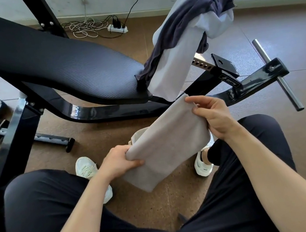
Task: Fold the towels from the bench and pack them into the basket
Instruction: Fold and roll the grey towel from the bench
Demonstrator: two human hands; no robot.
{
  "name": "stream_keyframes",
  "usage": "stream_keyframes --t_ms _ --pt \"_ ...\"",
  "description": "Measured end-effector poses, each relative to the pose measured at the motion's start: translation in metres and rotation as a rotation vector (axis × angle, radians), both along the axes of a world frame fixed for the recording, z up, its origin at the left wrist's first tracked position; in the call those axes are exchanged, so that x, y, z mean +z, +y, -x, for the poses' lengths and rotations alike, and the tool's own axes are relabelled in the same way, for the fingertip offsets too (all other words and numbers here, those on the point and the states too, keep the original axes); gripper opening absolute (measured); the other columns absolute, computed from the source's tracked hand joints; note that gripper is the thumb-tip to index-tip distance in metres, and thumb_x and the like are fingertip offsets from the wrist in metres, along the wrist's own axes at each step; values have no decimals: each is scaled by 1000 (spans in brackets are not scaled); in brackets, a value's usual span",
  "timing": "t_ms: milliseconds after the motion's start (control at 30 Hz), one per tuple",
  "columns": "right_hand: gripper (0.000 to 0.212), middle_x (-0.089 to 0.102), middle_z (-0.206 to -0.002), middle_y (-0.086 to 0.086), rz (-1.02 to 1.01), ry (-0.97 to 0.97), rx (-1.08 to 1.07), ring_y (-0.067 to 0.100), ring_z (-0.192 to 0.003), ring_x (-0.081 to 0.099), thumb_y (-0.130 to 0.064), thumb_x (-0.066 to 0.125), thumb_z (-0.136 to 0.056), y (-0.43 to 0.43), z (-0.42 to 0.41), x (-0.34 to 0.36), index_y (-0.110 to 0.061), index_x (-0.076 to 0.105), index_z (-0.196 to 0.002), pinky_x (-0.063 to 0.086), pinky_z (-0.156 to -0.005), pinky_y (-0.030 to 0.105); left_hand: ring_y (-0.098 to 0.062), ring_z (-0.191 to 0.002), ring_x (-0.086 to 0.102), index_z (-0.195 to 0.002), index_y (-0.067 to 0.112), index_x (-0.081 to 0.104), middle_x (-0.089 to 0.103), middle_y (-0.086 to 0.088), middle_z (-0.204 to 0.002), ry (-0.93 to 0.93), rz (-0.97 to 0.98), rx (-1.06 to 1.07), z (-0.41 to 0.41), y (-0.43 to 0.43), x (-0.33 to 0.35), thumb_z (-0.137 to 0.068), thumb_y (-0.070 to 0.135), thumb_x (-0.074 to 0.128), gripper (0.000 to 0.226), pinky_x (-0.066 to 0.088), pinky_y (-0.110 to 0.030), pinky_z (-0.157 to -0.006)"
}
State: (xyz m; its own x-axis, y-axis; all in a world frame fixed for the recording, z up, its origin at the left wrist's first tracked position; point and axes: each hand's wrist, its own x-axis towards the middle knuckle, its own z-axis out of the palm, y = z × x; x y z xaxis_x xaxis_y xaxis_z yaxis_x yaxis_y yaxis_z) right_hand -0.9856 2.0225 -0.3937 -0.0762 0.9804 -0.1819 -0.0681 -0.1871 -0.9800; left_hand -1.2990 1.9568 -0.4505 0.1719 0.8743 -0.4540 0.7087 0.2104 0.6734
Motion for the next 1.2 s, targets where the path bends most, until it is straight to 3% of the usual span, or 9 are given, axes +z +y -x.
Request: stream_keyframes --t_ms 133,267,367,500,667,767,933,1067,1200 --pt "46 67 -100 12 -2 -134 -198 17 -92 61 13 55 -89 10 -9 -6 -23 78 -104 52 -90 28 -10 -78 65 -85 27 72 70 7 -81 -25 -54 52 13 4 2 -83 34 82 12 49 -30 -68" --pt "44 66 -96 6 30 -236 -367 9 -82 60 13 52 -90 17 -20 -10 -12 74 -119 52 -75 11 -20 -88 71 -91 26 76 75 0 -88 -211 -75 252 23 4 0 -86 29 80 7 57 -41 -80" --pt "42 62 -89 6 34 -304 -369 12 -78 58 8 56 -91 19 -21 -17 -16 74 -121 52 -77 21 -27 -99 72 -96 19 75 76 -7 -97 -408 -88 463 17 5 3 -89 23 76 8 58 -45 -92" --pt "35 64 -83 7 2 -301 -284 16 -80 62 -1 66 -89 15 -10 -20 -25 77 -112 57 -86 36 -25 -99 72 -100 14 72 75 -7 -99 -540 -164 620 7 6 11 -93 21 72 10 57 -34 -83" --pt "31 70 -95 -15 -213 -430 -104 -1 -84 63 -1 68 -90 -3 21 -15 -26 76 -107 51 -83 21 -14 -89 66 -100 19 68 69 0 -94 -472 -304 572 -9 6 17 -97 24 67 6 50 -30 -76" --pt "28 70 -114 -8 -302 -466 46 2 -98 66 0 68 -92 -14 43 -14 -16 77 -112 56 -85 22 -9 -83 64 -98 21 67 67 1 -89 -444 -328 544 -19 8 17 -97 25 66 4 53 -33 -76" --pt "27 64 -123 -8 -354 -478 250 -7 -113 59 -5 67 -94 -31 72 -20 -11 74 -120 54 -91 17 -10 -87 69 -103 19 66 70 -1 -93 -446 -352 442 -38 7 19 -95 20 69 8 59 -32 -75" --pt "27 65 -122 -6 -360 -499 277 6 -113 63 -12 70 -93 -38 86 -27 -14 75 -120 59 -91 28 -16 -94 70 -107 20 66 71 0 -99 -414 -373 359 -44 6 16 -94 24 70 15 61 -34 -79" --pt "30 67 -113 -7 -369 -514 211 8 -101 66 -20 80 -86 -38 90 -28 -19 72 -116 61 -82 34 -17 -98 70 -110 21 67 72 1 -102 -470 -359 321 -44 4 19 -97 20 67 13 61 -33 -81"
